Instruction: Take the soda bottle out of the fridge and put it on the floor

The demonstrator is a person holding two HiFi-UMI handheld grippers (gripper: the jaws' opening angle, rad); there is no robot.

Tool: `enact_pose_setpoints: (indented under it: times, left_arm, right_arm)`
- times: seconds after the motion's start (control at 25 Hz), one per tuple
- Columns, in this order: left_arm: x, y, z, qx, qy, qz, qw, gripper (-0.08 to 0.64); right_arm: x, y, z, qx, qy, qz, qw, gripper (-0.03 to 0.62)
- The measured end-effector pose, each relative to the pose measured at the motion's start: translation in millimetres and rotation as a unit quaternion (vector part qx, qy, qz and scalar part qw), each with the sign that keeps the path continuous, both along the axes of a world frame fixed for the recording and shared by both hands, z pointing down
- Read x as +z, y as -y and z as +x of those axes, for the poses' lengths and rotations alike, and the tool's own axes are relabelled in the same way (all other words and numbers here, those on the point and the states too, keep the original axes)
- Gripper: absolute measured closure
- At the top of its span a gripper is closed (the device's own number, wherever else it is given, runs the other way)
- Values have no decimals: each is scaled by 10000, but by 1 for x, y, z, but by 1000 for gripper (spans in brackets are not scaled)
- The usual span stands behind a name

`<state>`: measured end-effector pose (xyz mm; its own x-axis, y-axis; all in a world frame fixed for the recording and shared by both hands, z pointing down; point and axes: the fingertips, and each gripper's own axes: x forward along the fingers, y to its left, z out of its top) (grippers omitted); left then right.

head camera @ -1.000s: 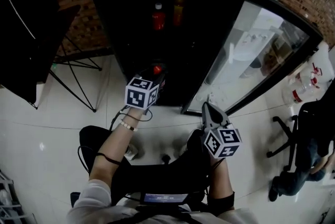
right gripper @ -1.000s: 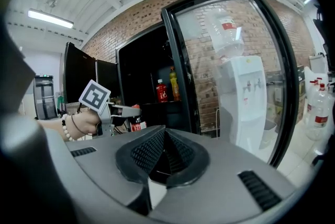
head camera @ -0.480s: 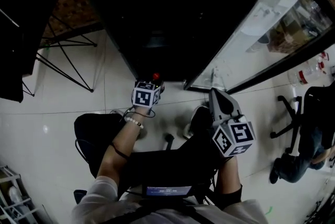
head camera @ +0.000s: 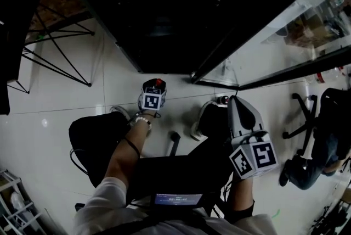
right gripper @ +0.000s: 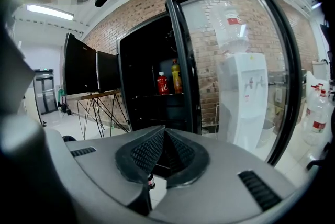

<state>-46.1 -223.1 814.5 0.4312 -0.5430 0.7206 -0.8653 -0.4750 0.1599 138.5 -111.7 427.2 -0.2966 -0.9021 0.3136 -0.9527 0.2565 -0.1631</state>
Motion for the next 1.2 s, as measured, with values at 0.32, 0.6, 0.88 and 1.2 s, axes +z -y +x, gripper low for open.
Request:
enact_pose_setpoints:
  times: [0.32,0.6,0.88,1.2]
  left_arm:
    - [83,-4,-18,-77,330,-418,9986,407]
    - [130,-17,-16,65,388,-523,9979,405]
    - [152,-21,-7,275,544,-456,9971,405]
    - [179,-19,-7,339,628,-464,9964,403]
  right_arm:
    - [6,7,1,65,-24,-97,9999,583]
    - [14,8,5,164,49,-265,9995,583]
    - [19,12,10,236,-11,-367,9990,583]
    - [27,17,11,275,12,-438,9987,583]
